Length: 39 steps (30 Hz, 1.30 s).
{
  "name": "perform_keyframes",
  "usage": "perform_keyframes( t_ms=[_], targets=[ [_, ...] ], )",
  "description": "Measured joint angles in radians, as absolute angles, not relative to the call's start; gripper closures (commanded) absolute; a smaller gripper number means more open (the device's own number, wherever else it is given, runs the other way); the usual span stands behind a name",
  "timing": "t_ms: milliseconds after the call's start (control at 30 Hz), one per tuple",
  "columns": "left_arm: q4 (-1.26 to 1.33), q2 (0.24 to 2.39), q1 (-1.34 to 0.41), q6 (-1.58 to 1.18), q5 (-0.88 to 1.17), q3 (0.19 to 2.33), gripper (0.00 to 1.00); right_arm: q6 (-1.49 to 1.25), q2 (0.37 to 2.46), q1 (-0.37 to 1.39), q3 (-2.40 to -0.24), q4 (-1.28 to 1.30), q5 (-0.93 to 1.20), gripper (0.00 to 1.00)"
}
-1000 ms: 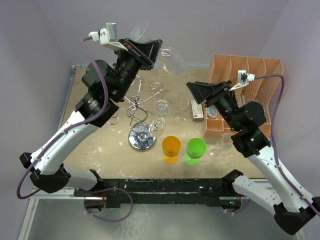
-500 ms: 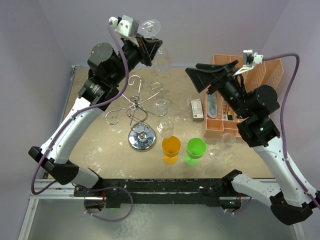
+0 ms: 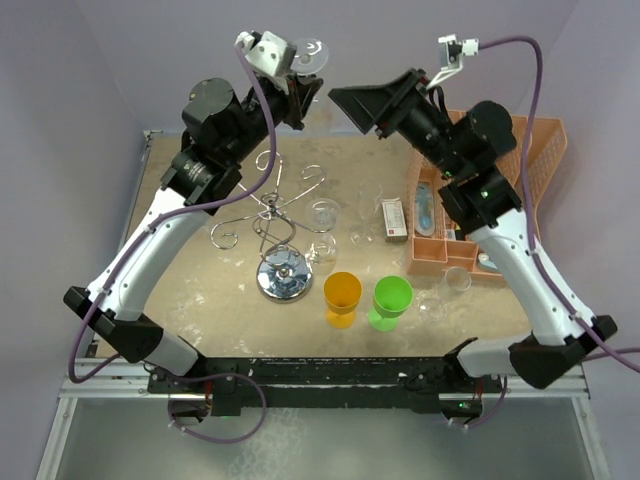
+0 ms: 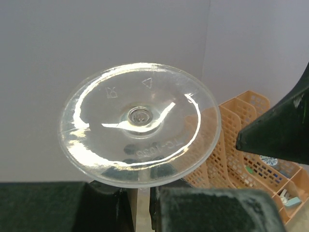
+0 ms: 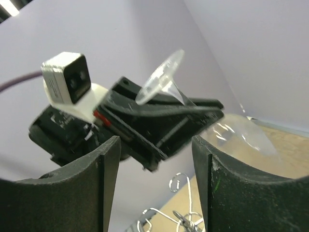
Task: Place the wine glass upside down on the wine glass rack
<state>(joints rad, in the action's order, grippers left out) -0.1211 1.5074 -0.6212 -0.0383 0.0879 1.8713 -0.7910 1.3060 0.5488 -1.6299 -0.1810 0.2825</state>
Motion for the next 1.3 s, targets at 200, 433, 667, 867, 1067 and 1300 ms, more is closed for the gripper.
perform_keyframes(
  t_ms=[200,433,667,867,1067,1300],
  targets=[
    [-0.134,1.505,-0.616,0.049,-0.006,1.837,1.00,-0.886,1.463,0.549,-1.787,-0.186,0.316,0.43],
    [-0.126,1.446,-0.615,0.147,-0.075,1.707,1.00,-0.971,1.572,0.549,-1.853,-0.175,0.332,0.51],
    [-0.089,1.393,-0.615,0.221,-0.083,1.617,1.00,-1.014,1.613,0.549,-1.872,-0.155,0.332,0.66],
    [-0.054,1.377,-0.615,0.249,-0.083,1.593,1.00,-1.038,1.617,0.549,-1.872,-0.156,0.334,0.76],
    [-0.020,1.355,-0.615,0.267,-0.081,1.545,1.00,-1.067,1.617,0.549,-1.861,-0.163,0.359,0.86],
    [0.009,1.331,-0.615,0.289,-0.080,1.510,1.00,-1.115,1.627,0.548,-1.856,-0.189,0.400,0.82]
  ],
)
